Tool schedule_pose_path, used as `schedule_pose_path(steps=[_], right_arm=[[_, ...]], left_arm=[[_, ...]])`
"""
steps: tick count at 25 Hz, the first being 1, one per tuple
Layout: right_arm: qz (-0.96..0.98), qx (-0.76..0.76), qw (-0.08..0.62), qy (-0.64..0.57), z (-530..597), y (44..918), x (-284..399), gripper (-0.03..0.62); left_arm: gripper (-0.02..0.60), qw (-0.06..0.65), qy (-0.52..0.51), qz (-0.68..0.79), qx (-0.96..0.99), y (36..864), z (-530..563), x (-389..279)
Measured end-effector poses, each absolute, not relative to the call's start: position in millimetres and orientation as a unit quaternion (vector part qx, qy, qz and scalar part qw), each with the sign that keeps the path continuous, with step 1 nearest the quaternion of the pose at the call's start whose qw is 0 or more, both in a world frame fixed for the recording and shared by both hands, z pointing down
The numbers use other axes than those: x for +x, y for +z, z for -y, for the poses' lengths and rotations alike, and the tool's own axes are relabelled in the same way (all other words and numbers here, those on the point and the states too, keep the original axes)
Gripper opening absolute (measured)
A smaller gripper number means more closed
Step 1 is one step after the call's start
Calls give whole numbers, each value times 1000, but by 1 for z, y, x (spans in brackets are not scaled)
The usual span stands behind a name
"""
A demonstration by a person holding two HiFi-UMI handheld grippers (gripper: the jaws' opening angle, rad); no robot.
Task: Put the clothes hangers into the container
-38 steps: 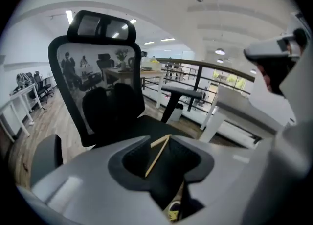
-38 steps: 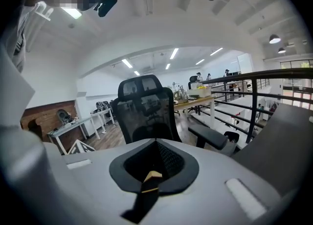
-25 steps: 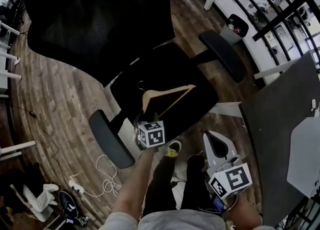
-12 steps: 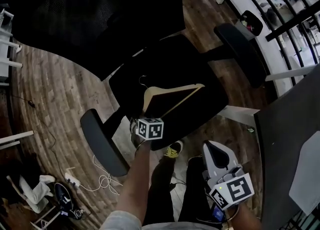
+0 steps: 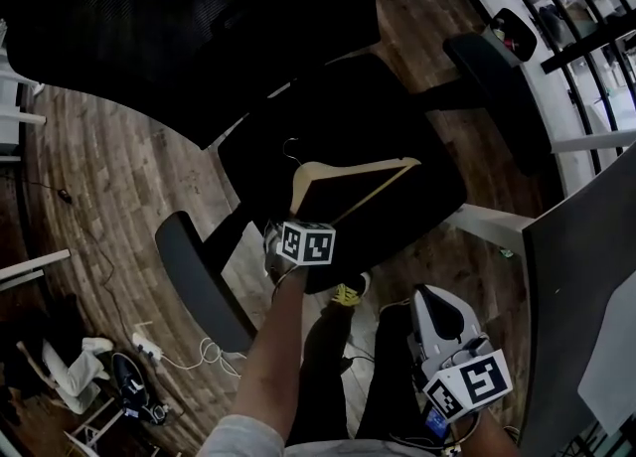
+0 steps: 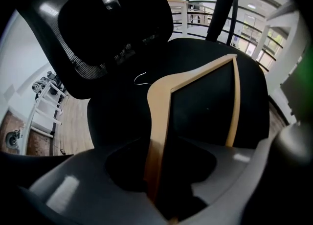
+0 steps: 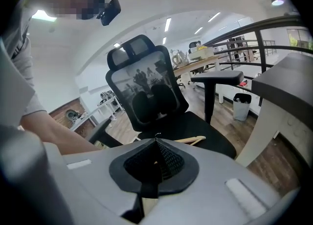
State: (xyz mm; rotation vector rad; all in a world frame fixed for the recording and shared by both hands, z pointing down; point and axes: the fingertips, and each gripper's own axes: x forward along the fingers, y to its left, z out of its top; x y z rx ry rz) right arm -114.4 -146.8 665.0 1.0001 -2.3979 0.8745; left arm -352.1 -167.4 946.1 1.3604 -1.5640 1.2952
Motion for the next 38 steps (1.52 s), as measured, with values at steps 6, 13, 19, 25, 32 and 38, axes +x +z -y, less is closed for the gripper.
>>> schedule_pose_path(steps=[6,13,19,25,32,38], right_arm=[[854,365,196,315,136,658,-109,0],[848,378,188,320,122,642,-97,-1],[852,390,164,310,125,616,-91,0],[855,401,149,293,117,586,-88,0],[856,415,130,278,113,558,-81,0],[854,424,123,276,111,549,-79,0]], left_arm=[[94,332,483,609,534,935,166,-350],[91,331,443,633,542,904,167,-340],[89,325,414,643,556,869,165,-326],[89,313,379,654,575,825,166,-314],[89,307,333,667,592,781,170,-306],[89,301,312,675,597,760,171,-305]])
